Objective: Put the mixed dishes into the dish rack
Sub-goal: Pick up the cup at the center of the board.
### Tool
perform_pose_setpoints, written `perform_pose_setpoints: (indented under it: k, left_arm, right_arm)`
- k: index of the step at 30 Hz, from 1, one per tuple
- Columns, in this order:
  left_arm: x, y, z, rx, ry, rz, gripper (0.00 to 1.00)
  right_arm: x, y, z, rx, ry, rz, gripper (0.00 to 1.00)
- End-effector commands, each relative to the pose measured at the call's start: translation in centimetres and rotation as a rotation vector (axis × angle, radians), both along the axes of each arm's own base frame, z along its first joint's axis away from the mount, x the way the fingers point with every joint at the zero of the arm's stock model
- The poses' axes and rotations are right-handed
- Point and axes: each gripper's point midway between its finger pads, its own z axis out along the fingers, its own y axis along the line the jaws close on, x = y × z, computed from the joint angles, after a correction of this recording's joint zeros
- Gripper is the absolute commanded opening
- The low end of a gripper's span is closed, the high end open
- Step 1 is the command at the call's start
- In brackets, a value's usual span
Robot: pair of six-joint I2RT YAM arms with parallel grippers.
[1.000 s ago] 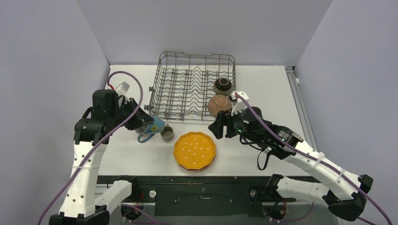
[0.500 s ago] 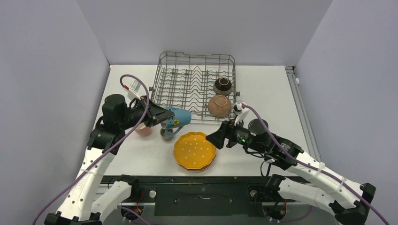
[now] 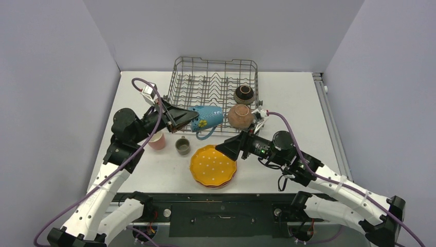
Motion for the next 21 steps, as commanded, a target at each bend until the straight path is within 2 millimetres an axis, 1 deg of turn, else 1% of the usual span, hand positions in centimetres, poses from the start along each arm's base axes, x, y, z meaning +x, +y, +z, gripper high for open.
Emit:
perform_pose_setpoints:
  k: [1,4,7,11,17,21]
  left_arm:
    - [-1.7,-0.2,4.7,-0.161,-0.131,-0.071,0.0]
    - [-1.8,-0.3,4.8,-0.217,-0.11,-0.095,0.0]
    - [-1.9,-0.5,4.9,-0.237,-0.094,-0.11,0.0]
    - [-2.3,-0.5,5.2,-0.26,-0.071,-0.128,0.0]
    - [-2.7,-0.6,5.3,-0.297,-0.042,-0.154,0.0]
    - [-3.0,-0.6,5.4,-0.312,-0.038,-0.176,0.0]
  right_arm:
    - [0.0,1.4,2.7,0.124,-0.07,0.039,0.68]
    - [0.3,1.6,2.8,0.134,-0.094,0.038,0.69]
    - [0.4,2.0,3.5,0.17,-0.127,0.045,0.7]
    - [0.8,2.6,3.9,0.168,-0.147,0.055,0.7]
    - [0.7,3.5,5.0,0.204,-0.154,0.089,0.7]
    - [0.2,3.9,5.8,0.251,-0.157,0.125,0.69]
